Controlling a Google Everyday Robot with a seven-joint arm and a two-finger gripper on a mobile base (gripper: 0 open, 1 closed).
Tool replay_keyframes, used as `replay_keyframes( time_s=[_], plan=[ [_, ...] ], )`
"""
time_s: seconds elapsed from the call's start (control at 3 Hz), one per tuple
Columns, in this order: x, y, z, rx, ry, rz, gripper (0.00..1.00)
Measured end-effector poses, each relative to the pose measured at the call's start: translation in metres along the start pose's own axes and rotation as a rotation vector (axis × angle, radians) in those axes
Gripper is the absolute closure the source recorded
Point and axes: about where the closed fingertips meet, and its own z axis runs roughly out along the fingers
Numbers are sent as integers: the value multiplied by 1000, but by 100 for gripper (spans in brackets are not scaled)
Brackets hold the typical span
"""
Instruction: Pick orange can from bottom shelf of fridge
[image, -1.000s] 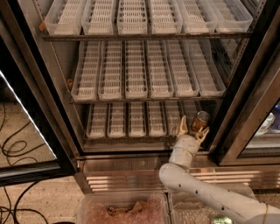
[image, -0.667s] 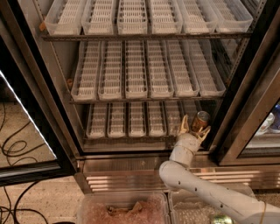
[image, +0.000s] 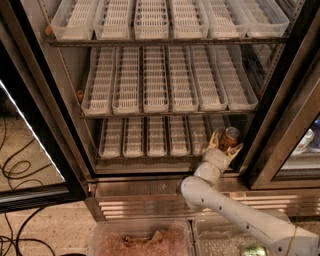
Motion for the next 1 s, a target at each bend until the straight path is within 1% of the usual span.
replay_keyframes(
  time_s=[0.33, 0.67, 1.0],
  plan=[
    [10, -8, 4, 33, 12, -23, 30],
    [10, -8, 4, 34, 12, -23, 49],
    [10, -8, 4, 34, 12, -23, 72]
  ],
)
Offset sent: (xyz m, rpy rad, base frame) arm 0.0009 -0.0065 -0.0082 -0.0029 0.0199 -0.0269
